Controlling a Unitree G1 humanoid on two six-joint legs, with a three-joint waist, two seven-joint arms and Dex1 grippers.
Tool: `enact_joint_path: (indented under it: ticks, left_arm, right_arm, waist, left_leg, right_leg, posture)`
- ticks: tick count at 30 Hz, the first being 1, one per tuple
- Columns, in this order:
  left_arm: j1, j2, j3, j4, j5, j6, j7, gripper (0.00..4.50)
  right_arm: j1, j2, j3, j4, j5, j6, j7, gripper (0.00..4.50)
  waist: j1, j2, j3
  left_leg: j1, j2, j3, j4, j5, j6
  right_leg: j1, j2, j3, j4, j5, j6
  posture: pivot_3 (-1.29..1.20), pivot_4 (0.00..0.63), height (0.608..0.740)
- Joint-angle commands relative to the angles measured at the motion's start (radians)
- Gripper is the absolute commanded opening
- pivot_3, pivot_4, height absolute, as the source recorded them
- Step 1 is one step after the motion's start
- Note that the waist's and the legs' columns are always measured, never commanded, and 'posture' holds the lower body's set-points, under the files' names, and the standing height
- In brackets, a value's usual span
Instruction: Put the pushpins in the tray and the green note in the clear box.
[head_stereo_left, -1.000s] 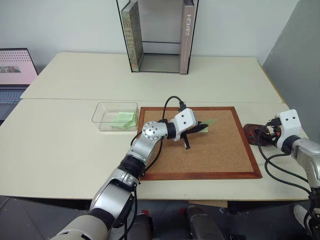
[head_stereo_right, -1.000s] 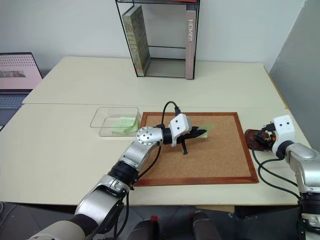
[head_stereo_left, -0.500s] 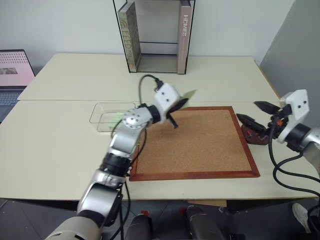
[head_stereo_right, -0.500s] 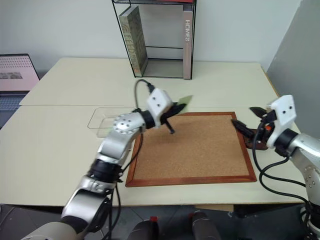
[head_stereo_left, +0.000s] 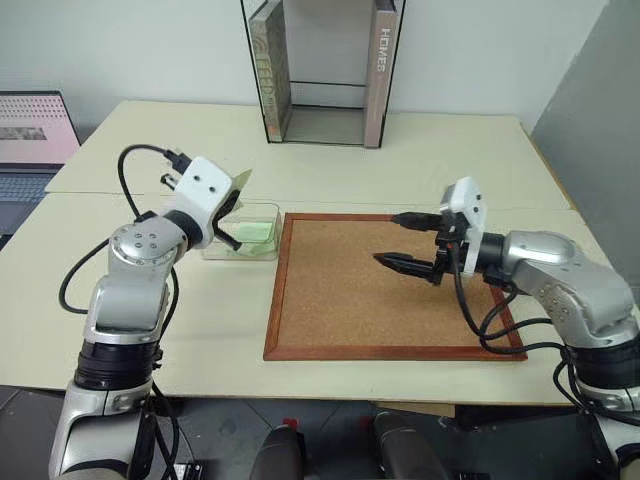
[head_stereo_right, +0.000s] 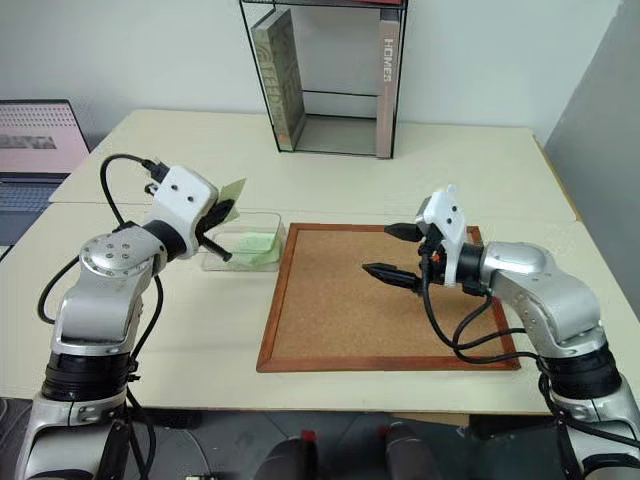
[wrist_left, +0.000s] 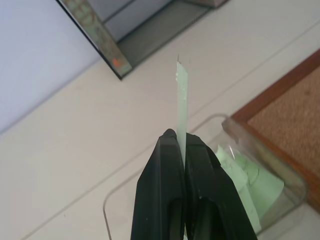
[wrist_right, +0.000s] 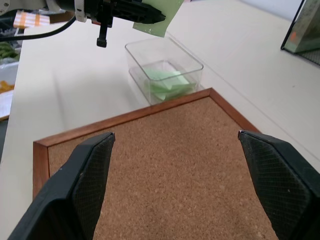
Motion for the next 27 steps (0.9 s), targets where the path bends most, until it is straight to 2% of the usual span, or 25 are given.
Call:
enact_joint_path:
  ticks: [1, 4, 7, 17, 19, 22, 27]
  left_arm:
    - [-0.026, 0.016, -0.007, 0.053, 0.021, -0.054, 0.024, 0.00]
    - [-0.035, 0.026, -0.016, 0.083, 0.020, -0.063, 0.011, 0.00]
    - [-0.030, 0.041, -0.026, 0.075, 0.016, -0.058, -0.009, 0.46]
    - [-0.020, 0.043, -0.017, 0.016, 0.000, -0.003, -0.014, 2.36]
    - [-0.022, 0.049, -0.019, 0.001, 0.000, 0.004, -0.018, 2.85]
    - [-0.027, 0.053, -0.015, -0.026, -0.003, 0.014, -0.021, 2.96]
    - [-0.087, -0.006, 0.028, -0.098, -0.105, 0.127, -0.031, 2.96]
  right_arm:
    - [-0.023, 0.000, 0.006, -0.020, -0.016, -0.018, 0.029, 4.19]
    - [-0.014, -0.006, 0.006, -0.037, -0.015, -0.005, 0.033, 4.19]
    - [-0.009, -0.009, 0.002, -0.045, -0.018, 0.005, 0.032, 4.20]
    - [-0.018, -0.008, -0.007, -0.046, -0.032, 0.014, 0.033, 4.20]
    - [-0.020, -0.007, -0.011, -0.047, -0.032, 0.015, 0.033, 4.20]
    - [-0.015, -0.008, -0.023, -0.060, -0.026, 0.021, 0.032, 4.20]
    - [0.029, -0.009, -0.083, -0.119, -0.002, 0.025, 0.005, 4.20]
  waist:
    - [-0.001, 0.000, 0.000]
    - [-0.003, 0.000, 0.000]
    - [-0.004, 0.000, 0.000]
    - [-0.004, 0.000, 0.000]
    - [-0.004, 0.000, 0.000]
    - [-0.004, 0.000, 0.000]
    - [-0.001, 0.000, 0.000]
  left_leg:
    - [0.000, 0.000, 0.000, 0.000, 0.000, 0.000]
    - [0.000, 0.000, -0.001, 0.000, 0.000, 0.000]
    - [0.000, 0.000, -0.001, 0.000, 0.000, 0.000]
    - [0.000, 0.000, -0.001, 0.000, 0.000, 0.000]
    - [0.000, 0.000, -0.001, 0.000, 0.000, 0.000]
    - [0.000, 0.000, -0.001, 0.000, 0.000, 0.000]
    - [-0.001, 0.000, -0.002, 0.001, 0.000, 0.000]
  right_leg:
    - [0.000, 0.000, 0.000, 0.000, 0.000, 0.000]
    - [0.000, 0.000, -0.001, 0.001, 0.000, 0.000]
    - [0.000, 0.000, -0.001, 0.001, 0.000, 0.000]
    - [0.000, 0.000, -0.001, 0.001, 0.000, 0.000]
    - [0.000, 0.000, -0.001, 0.001, 0.000, 0.000]
    - [0.000, 0.000, -0.001, 0.001, 0.000, 0.000]
    - [0.000, 0.000, -0.002, 0.001, 0.000, 0.000]
  posture:
    - [0.00, 0.150, 0.740]
    - [0.00, 0.150, 0.740]
    - [0.00, 0.150, 0.740]
    - [0.00, 0.150, 0.740]
    - [0.00, 0.150, 0.740]
    - [0.00, 0.150, 0.740]
    - [0.00, 0.150, 0.740]
